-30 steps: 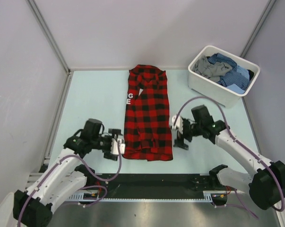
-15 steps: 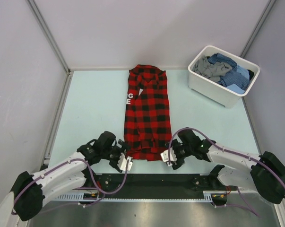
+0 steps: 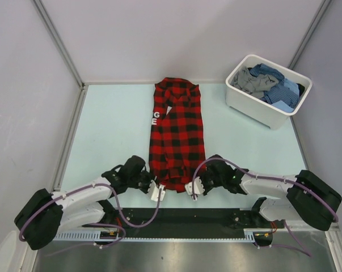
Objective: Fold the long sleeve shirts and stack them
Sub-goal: Fold the shirt
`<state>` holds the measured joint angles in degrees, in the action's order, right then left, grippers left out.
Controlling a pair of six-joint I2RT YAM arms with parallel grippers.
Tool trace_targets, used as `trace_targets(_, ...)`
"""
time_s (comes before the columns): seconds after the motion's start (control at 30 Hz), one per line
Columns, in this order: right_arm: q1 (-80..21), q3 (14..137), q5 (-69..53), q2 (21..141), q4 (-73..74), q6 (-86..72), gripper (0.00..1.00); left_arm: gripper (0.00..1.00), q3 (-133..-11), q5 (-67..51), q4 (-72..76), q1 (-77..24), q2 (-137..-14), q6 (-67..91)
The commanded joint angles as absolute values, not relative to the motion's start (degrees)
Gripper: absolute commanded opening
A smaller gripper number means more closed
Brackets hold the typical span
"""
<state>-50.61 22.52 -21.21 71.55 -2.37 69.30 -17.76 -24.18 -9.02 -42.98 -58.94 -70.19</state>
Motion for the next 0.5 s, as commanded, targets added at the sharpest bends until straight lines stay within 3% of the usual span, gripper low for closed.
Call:
trace_targets(0.0, -51.9, 24.0, -17.6, 70.5, 2.3, 66.3, 0.00, 0.11, -17.0, -23.7, -14.2, -44.3, -54.9, -70.3)
trace_targets(0.07, -53.8, 25.4, -17.2, 68.5, 6.1, 63.6, 0.00, 0.00, -17.9, -23.6, -18.5, -46.4, -53.4, -69.7)
trace_targets(0.27, -67.6, 27.4, -14.7, 55.6, 19.1, 51.2, 0.00, 0.00, -21.1, -24.6, -31.5, -56.7, -43.2, -63.8)
trace_targets(0.47, -70.6, 27.4, -10.8, 52.2, 21.1, 44.5, 0.00, 0.00, -23.5, -24.1, -34.3, -57.7, -42.8, -57.1)
